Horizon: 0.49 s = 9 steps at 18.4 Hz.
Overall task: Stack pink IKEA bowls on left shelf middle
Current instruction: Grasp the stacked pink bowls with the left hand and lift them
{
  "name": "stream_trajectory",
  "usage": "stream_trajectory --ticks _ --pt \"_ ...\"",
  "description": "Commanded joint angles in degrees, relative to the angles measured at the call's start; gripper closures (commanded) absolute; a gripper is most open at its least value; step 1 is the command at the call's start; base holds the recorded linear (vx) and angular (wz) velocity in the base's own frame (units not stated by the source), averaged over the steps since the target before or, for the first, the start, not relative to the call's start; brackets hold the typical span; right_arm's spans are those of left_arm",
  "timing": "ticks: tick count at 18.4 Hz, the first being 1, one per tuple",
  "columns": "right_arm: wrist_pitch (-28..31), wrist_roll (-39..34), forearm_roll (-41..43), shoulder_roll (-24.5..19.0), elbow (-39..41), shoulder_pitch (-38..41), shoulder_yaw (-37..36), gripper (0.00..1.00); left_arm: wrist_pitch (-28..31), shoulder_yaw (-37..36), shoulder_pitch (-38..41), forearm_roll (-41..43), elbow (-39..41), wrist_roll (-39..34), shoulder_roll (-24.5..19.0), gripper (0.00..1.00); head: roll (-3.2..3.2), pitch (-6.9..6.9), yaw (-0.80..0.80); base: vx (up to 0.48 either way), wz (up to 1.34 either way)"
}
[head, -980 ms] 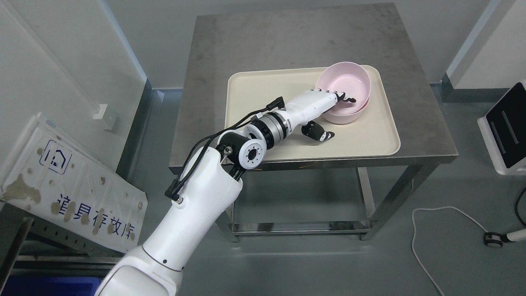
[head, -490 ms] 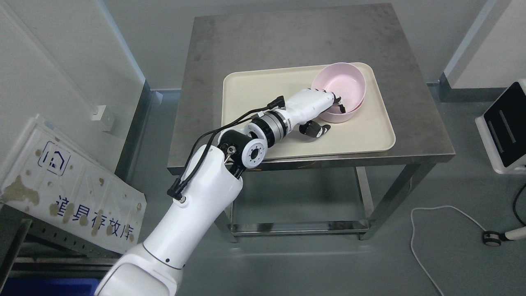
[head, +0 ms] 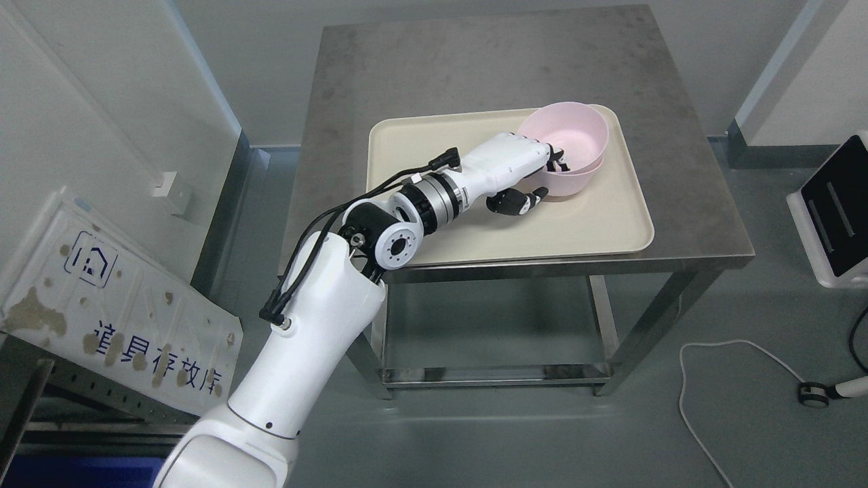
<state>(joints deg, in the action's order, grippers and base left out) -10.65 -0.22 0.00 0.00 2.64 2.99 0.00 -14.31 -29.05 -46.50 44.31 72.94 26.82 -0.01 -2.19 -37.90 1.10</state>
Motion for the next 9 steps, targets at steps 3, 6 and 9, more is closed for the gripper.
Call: stream_trajectory --ticks 3,6,9 --pt "0.0 0.0 -0.4 1.0 0.0 0.0 -0.6 0.00 -7.1 16.9 1.2 -3.6 6.1 2.7 -1.0 0.99 0.00 0.00 0.00 0.000 0.00" --pt "0.0 0.0 -0.4 1.0 0.0 0.0 -0.6 0.00 -11.2 21.7 2.2 -5.5 8.4 4.1 -1.0 0.99 0.00 0.00 0.00 0.000 0.00" --pt "0.0 0.0 -0.4 1.0 0.0 0.0 -0.6 0.00 -12.4 22.7 3.0 -6.2 9.8 4.1 -1.0 0.98 0.00 0.00 0.00 0.000 0.00"
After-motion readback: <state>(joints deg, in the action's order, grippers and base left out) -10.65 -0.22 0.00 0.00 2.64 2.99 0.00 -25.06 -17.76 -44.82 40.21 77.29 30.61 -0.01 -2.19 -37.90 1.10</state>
